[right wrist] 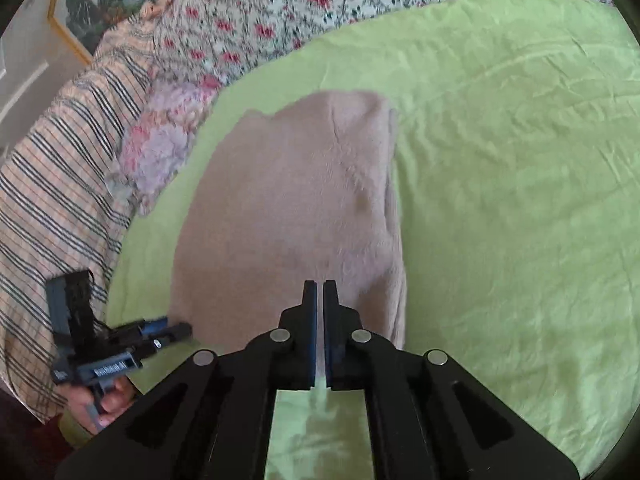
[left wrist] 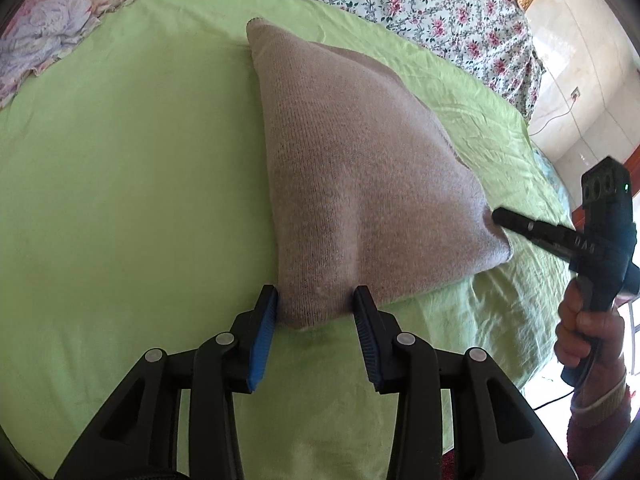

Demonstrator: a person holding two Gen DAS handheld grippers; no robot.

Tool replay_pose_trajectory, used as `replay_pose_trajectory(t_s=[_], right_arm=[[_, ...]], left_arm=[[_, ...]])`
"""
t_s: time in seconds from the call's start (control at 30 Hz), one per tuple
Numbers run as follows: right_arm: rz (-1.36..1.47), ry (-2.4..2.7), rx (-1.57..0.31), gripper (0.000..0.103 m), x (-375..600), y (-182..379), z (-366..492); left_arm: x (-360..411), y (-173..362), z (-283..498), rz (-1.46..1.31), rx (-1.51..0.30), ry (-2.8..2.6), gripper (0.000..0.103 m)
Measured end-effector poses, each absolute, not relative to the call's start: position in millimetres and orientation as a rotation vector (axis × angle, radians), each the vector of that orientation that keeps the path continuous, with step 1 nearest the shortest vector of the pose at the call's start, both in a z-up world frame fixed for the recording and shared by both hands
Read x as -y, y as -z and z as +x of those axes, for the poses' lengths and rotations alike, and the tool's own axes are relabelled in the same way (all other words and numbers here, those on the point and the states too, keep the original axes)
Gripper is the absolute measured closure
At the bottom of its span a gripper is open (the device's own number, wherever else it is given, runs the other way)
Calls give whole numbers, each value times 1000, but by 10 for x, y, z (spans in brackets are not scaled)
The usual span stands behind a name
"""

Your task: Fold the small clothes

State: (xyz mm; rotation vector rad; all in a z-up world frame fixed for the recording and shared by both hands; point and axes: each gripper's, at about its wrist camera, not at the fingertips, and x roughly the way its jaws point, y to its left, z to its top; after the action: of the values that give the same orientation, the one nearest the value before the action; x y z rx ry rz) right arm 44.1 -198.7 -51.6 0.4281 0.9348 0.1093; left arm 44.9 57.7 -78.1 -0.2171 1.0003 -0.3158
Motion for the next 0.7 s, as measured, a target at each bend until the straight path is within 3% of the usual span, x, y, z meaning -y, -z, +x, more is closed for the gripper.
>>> replay_pose_trajectory(t_s=[0.13,0.37,0.63,0.7], right_arm=[[407,-46,-964,102,2058,701,379],[410,-35,-907,99,2048,386,200],[401,-55,-896,98,1835,324,-127],[400,-62,-898,90,1775,334,-211]], left_arm=[[-613,827,438,-214,-1018,302,61],[-630,698,307,-177,-993,290,60],[-645,495,92,-118,-951,231,41],[-626,463,31,-74,-944,207,35]])
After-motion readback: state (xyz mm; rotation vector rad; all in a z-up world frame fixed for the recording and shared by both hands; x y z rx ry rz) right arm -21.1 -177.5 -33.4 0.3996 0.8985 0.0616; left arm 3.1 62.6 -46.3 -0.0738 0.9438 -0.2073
